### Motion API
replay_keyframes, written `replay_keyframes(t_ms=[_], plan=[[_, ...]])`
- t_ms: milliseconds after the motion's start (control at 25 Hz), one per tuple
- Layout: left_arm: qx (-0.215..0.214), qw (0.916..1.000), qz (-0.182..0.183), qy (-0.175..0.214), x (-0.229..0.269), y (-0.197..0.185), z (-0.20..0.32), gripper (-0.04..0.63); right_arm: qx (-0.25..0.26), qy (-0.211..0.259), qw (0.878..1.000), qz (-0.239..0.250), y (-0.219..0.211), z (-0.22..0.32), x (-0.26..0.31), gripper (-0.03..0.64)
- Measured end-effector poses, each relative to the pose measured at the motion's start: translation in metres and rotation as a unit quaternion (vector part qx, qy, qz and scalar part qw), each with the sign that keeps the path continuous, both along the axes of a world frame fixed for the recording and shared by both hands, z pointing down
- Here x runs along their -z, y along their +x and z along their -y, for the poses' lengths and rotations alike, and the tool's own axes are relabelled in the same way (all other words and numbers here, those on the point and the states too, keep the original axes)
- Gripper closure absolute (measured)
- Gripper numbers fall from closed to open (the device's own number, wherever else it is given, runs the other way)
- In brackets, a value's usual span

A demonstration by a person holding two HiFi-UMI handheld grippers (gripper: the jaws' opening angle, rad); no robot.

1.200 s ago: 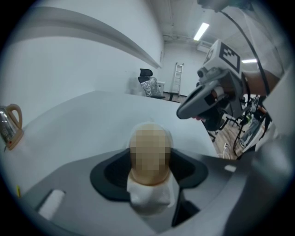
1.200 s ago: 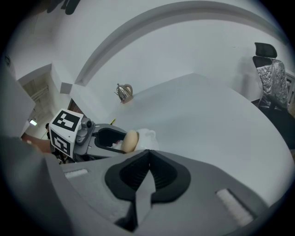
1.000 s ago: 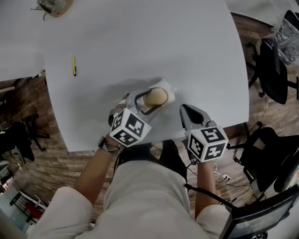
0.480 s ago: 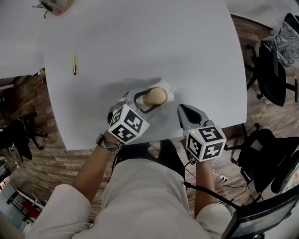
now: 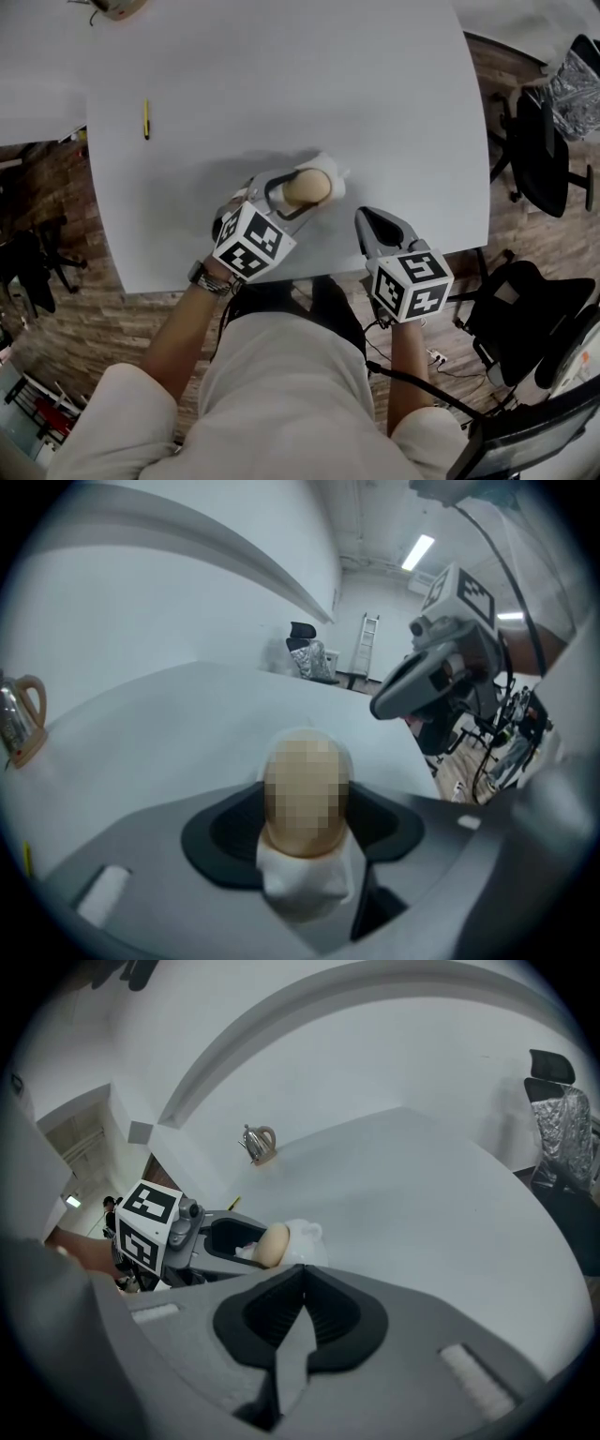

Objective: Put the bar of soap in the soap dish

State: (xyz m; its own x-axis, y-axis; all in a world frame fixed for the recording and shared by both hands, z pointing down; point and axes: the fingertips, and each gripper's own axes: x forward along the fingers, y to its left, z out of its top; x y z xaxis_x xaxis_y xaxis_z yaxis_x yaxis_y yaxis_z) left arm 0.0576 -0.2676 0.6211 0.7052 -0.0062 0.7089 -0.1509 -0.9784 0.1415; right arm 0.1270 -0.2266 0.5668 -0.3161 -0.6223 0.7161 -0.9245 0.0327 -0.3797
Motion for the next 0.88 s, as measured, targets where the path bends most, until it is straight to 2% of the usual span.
replay_keyframes(t_ms=[240, 440, 680, 880], plan=[[0.021, 0.9997, -0.005, -0.013, 0.0, -0.002, 0.001, 0.282, 0.001, 0.004, 1.0, -0.005, 0.003, -0.003, 0.005, 0.614], [0.021, 0.9997, 0.001, -0.008, 0.001, -0.001, -0.003, 0.247, 0.004, 0.012, 1.0, -0.005, 0.004, -0.005, 0.01, 0.614], [0.033, 0.9994, -0.005, -0.004, 0.009, -0.001, -0.007, 0.247, 0.012, 0.025, 1.0, -0.007, 0.007, -0.004, 0.018, 0.614], [0.05, 0.9986, -0.009, 0.014, 0.02, -0.003, -0.008, 0.249, 0.022, 0.035, 0.999, -0.009, 0.009, -0.001, 0.024, 0.614]])
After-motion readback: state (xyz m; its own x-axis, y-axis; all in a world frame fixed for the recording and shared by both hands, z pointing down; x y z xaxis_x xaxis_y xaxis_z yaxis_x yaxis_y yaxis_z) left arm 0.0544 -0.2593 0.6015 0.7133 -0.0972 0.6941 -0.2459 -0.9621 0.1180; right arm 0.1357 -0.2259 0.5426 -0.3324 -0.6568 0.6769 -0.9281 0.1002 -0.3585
